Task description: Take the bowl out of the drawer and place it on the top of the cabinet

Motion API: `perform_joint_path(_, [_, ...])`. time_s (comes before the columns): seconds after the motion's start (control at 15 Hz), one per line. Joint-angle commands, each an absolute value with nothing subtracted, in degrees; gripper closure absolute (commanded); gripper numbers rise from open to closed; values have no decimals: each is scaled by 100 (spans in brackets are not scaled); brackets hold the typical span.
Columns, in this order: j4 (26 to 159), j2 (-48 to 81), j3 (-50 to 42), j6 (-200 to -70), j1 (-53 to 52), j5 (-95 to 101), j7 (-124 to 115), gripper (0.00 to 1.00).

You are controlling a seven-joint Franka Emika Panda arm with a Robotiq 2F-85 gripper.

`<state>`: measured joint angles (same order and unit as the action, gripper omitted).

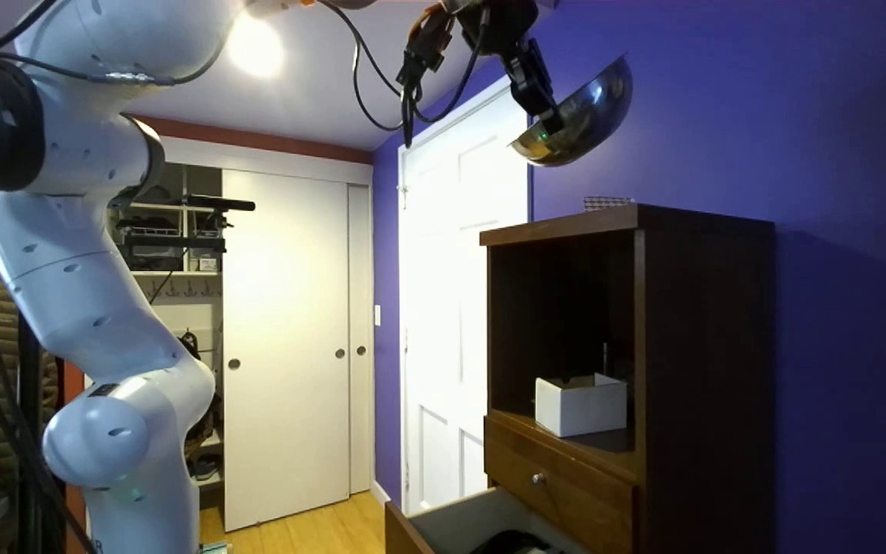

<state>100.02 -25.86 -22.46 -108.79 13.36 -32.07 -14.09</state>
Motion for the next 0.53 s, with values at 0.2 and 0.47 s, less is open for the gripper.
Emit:
perform_joint_path(0.2, [9324, -2588, -1985, -9679, 884, -3463, -1371, 98])
perform_joint_path(0.47, [9378, -2559, -1882, -9587, 963, -3335, -1415, 91])
